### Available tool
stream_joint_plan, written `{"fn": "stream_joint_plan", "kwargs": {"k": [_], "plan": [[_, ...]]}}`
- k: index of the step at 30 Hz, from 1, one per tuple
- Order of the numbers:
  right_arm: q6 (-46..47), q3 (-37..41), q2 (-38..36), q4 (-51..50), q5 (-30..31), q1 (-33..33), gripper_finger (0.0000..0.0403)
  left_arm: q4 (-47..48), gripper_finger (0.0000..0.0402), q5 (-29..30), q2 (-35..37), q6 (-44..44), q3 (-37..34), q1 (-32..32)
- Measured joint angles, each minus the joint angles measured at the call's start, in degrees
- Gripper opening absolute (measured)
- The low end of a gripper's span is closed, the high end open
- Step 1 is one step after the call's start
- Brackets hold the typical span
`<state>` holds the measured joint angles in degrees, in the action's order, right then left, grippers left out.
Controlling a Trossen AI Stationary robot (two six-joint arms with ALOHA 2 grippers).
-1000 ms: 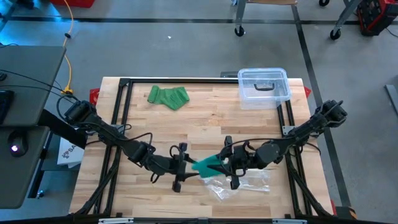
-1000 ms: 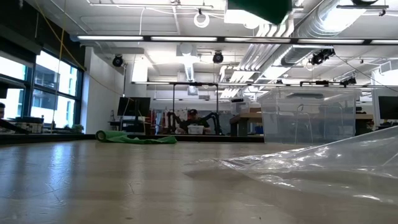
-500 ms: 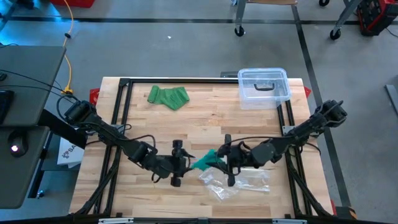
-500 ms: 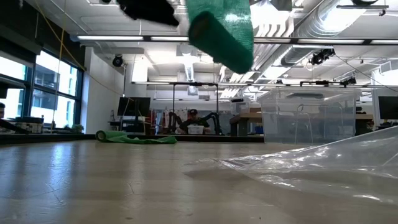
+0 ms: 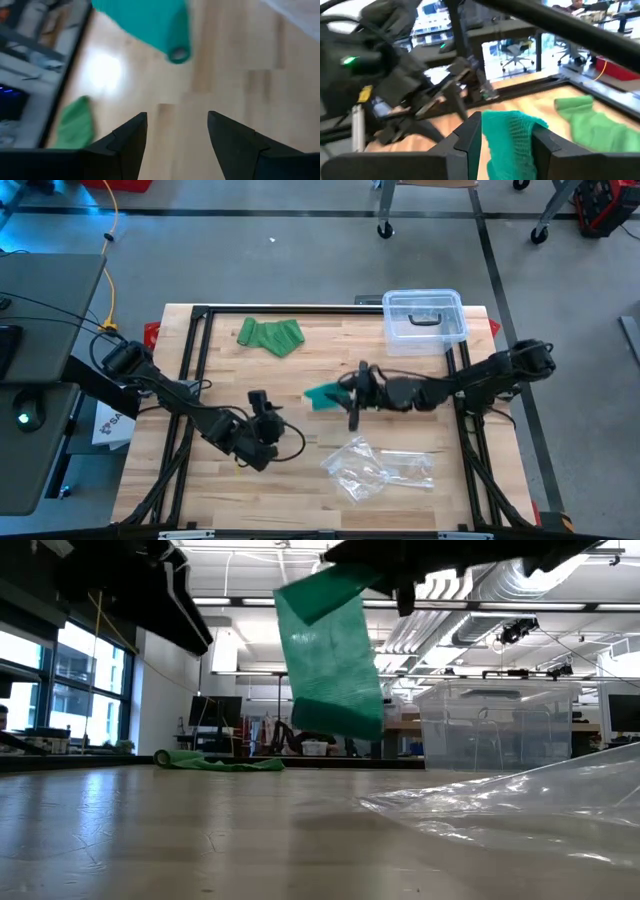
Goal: Roll bandage
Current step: Roll the blue bandage
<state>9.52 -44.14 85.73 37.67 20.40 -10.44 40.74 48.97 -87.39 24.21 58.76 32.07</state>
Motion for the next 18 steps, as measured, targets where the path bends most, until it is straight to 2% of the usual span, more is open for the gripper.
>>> {"fn": "stream_joint_plan", "kwargs": {"k": [4, 8, 13, 18], "plan": [[-0.6, 0.1, 0.3, -1.6, -5.5, 4.4, 0.0103, -0.6, 0.0204, 3.1, 1.1, 0.1, 0.0, 0.3], [4.6, 0.1, 4.2, -6.1, -8.8, 5.7, 0.0103, -4.2, 0.0204, 3.3, 0.8, -0.3, -0.1, 0.4], [14.7, 3.8, 10.0, -6.8, -11.1, 2.1, 0.0103, -16.0, 0.0204, 2.6, 0.5, -2.7, -4.3, 0.8], [24.6, 9.3, 10.3, -6.7, -11.2, -3.4, 0.0103, -31.2, 0.0204, 0.7, 0.5, -6.1, -9.2, 1.2]]}}
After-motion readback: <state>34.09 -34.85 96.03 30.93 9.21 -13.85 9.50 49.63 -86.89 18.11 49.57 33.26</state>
